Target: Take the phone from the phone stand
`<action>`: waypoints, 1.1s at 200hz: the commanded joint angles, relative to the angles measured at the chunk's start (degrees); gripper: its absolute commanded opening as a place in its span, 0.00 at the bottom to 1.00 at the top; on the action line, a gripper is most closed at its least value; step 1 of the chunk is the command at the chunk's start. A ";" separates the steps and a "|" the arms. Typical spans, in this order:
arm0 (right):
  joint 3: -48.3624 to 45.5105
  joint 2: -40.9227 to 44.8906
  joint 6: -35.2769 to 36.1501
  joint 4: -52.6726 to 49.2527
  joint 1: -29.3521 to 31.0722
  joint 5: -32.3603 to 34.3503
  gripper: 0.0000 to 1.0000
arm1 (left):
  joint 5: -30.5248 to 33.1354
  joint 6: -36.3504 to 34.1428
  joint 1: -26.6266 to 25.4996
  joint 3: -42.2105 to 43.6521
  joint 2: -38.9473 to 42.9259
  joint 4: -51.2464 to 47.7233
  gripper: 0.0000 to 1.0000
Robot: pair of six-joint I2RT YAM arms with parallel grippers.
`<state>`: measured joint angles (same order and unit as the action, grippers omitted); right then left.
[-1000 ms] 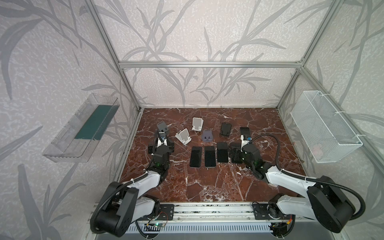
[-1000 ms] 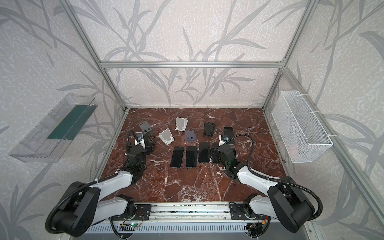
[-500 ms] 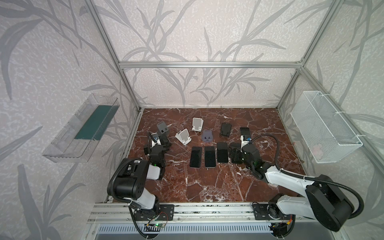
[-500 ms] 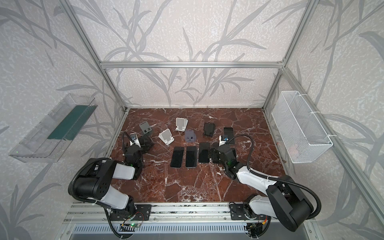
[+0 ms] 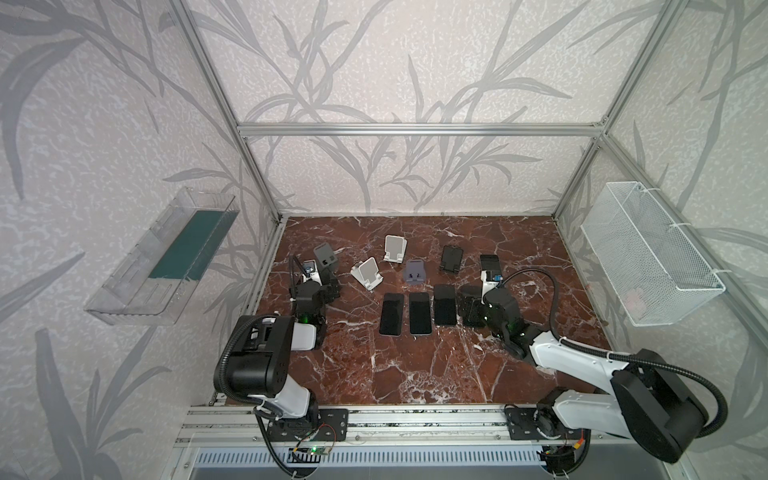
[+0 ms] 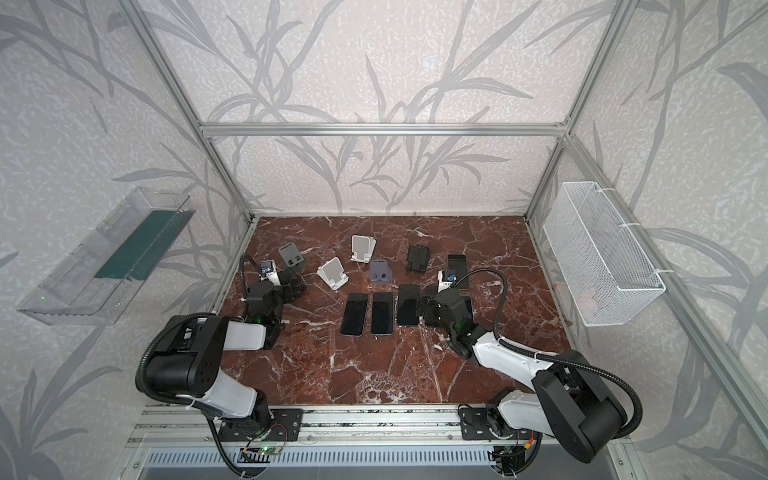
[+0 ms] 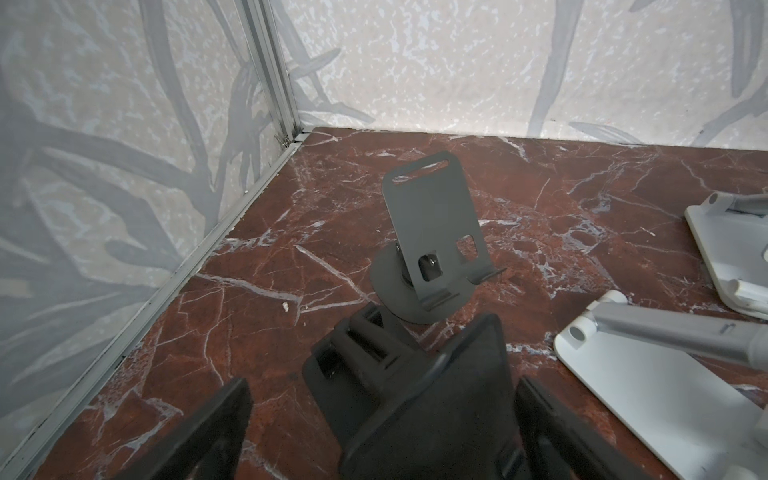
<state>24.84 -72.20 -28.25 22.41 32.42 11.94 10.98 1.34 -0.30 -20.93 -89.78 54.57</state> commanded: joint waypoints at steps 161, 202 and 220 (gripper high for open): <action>-11.99 -1.18 54.96 51.72 1.53 21.44 0.99 | -0.77 0.24 0.37 -0.52 -0.16 0.04 0.99; -13.02 0.24 45.14 36.72 -8.03 10.79 0.99 | -0.85 0.24 0.37 -0.52 -0.12 0.03 0.99; -14.40 -5.76 44.50 41.82 -10.91 6.54 0.99 | -0.81 0.24 0.31 -0.58 -0.09 0.03 0.99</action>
<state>12.16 -72.73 19.29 63.42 24.53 25.17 10.39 1.54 -0.30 -20.93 -89.78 54.37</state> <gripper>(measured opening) 0.989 0.990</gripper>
